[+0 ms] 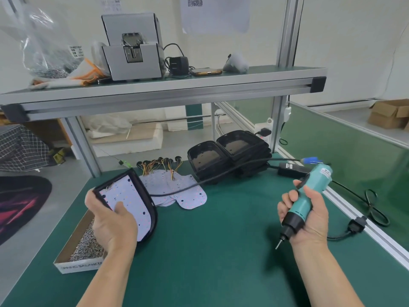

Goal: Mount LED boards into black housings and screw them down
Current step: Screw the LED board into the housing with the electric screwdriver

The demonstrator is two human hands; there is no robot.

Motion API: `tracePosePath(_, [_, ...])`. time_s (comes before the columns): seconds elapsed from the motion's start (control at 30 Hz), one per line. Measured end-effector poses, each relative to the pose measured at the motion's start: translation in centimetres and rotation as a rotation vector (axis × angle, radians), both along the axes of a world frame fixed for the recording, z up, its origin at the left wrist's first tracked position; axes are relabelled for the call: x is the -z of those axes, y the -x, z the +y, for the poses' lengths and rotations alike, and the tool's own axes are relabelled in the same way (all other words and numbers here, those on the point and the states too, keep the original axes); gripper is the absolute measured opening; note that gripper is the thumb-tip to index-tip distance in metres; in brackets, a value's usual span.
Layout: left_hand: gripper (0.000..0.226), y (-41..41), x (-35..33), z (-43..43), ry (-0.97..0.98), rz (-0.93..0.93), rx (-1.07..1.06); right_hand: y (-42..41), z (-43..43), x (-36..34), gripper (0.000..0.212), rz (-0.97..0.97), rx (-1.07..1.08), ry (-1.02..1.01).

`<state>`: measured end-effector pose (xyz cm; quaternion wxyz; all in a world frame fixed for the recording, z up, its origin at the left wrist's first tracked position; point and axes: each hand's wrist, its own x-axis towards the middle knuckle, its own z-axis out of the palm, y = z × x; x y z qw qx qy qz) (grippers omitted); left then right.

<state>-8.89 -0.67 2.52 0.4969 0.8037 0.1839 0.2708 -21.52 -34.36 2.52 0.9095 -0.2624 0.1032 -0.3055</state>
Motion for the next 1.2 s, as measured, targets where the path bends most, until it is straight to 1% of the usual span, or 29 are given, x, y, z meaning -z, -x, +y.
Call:
tracePosePath(0.13, [0.054,-0.6,0.0,0.8,0.054,0.048,-0.02,0.0,-0.6,0.1,0.012,0.038,-0.009,0.005])
tracePosePath(0.23, [0.059,-1.3,0.5,1.0,0.149,0.089,0.05,-0.4,-0.3,0.6,0.018,0.053,-0.112,0.053])
tracePosePath(0.3, [0.062,-1.5,0.8,0.5,0.219,0.091,0.171,-0.8,0.1,0.9,0.023,0.062,-0.216,0.081])
tracePosePath(0.37, [0.062,-1.6,1.1,-0.4,0.322,0.09,0.335,-1.3,0.7,1.1,0.023,0.094,-0.312,0.122])
tracePosePath(0.43, [0.058,-1.5,1.3,-1.7,0.436,0.16,0.487,-1.8,1.7,1.1,0.025,0.151,-0.381,0.172])
tracePosePath(0.53, [0.052,-0.6,1.8,-4.0,0.51,0.284,0.667,-2.9,3.6,0.8,0.037,0.248,-0.424,0.208])
tracePosePath(0.6, [0.052,0.1,2.4,-5.4,0.548,0.349,0.744,-3.7,4.8,0.6,0.045,0.272,-0.416,0.179])
tracePosePath(0.67, [0.053,0.7,3.0,-6.1,0.578,0.392,0.783,-4.3,5.6,0.4,0.053,0.236,-0.421,0.11])
tracePosePath(0.7, [0.054,0.9,3.1,-6.1,0.586,0.407,0.781,-4.5,5.9,0.4,0.052,0.207,-0.431,0.077])
tracePosePath(0.77, [0.052,1.1,3.3,-5.5,0.584,0.44,0.762,-4.8,6.2,0.3,0.043,0.164,-0.46,0.04])
tracePosePath(0.83, [0.045,1.2,3.3,-4.6,0.508,0.468,0.759,-5.1,6.8,0.2,0.03,0.142,-0.493,0.034])
tracePosePath(0.9, [0.035,1.4,3.1,-4.0,0.363,0.475,0.718,-5.5,7.4,0.4,0.023,0.139,-0.49,0.036])
tracePosePath(0.97, [0.023,1.9,2.5,-3.7,0.222,0.466,0.692,-5.8,8.0,0.6,0.021,0.153,-0.445,0.047])
tracePosePath(1.07, [0.008,2.0,2.0,-3.3,0.05,0.447,0.706,-6.1,8.8,1.2,0.019,0.194,-0.348,0.099])
tracePosePath(1.1, [0.01,1.8,1.8,-3.1,-0.027,0.438,0.697,-6.1,9.0,1.5,0.017,0.201,-0.315,0.112])
tracePosePath(1.13, [0.02,1.5,1.7,-2.7,-0.114,0.413,0.665,-6.2,9.1,1.7,0.013,0.206,-0.286,0.12])
tracePosePath(1.17, [0.026,1.1,1.4,-2.2,-0.192,0.356,0.61,-6.2,9.2,1.9,0.012,0.209,-0.263,0.127])
tracePosePath(1.2, [0.027,0.8,0.8,-1.5,-0.255,0.269,0.537,-6.3,9.2,2.0,0.012,0.208,-0.246,0.136])
